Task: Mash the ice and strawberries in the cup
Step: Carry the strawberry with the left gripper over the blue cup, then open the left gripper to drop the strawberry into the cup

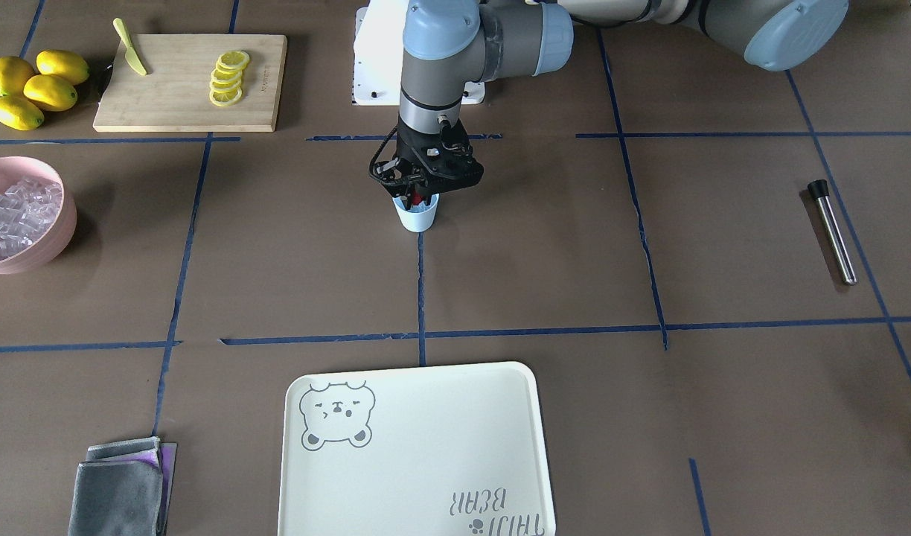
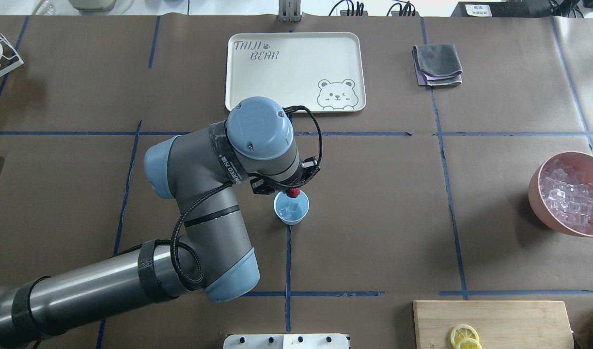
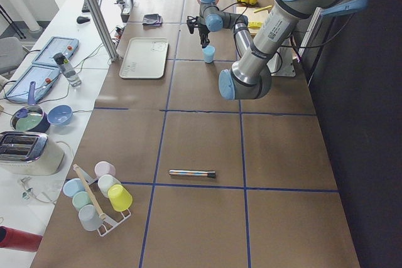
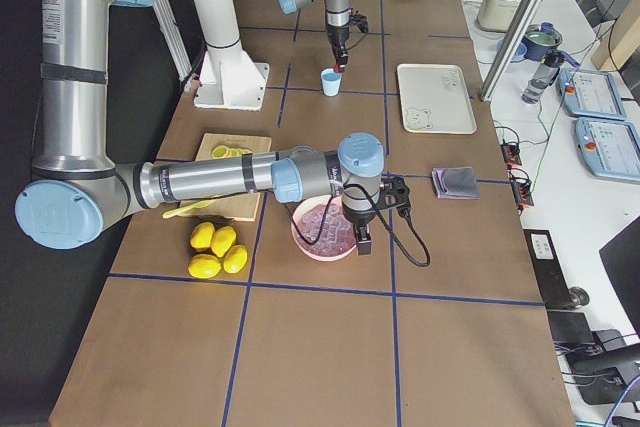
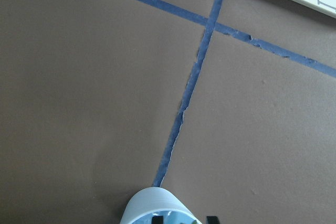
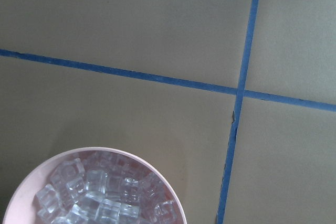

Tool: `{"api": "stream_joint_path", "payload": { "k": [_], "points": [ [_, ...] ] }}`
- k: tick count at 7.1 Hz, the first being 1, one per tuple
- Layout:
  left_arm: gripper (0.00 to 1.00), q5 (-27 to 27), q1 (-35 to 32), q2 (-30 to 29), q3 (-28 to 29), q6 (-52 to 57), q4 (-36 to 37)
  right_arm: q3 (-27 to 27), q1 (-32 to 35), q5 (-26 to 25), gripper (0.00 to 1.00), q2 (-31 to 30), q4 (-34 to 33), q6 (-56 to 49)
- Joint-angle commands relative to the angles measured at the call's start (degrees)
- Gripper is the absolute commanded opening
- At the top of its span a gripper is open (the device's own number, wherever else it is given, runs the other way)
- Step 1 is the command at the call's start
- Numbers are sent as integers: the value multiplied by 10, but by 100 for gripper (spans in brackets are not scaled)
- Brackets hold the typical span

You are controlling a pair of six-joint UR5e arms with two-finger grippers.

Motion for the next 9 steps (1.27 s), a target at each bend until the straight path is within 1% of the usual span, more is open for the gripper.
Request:
{"api": "stream_joint_path", "payload": {
  "k": [1, 2, 3, 4, 5, 7, 8, 9],
  "points": [
    [0, -1, 9, 3, -2, -11, 3, 0, 0, 0, 99, 0, 0, 1],
    [3, -3, 9, 3, -2, -16, 3, 0, 0, 0, 99, 0, 0, 1],
    [12, -3, 11, 3, -5, -17, 4, 0, 0, 0, 99, 0, 0, 1],
    [57, -3, 12, 4, -5, -17, 4, 0, 0, 0, 99, 0, 0, 2],
    [99, -2, 12, 10, -10, -16, 3, 0, 0, 0, 99, 0, 0, 2],
    [100, -3, 11, 22, -45, -16, 10, -1, 0, 1, 99, 1, -1, 1],
    [100, -5, 11, 32, -77, -8, 55, -7, 0, 2, 99, 2, -1, -2],
    [100, -15, 7, 62, -140, 37, 97, -16, 3, 2, 99, 1, -1, -23]
  ]
}}
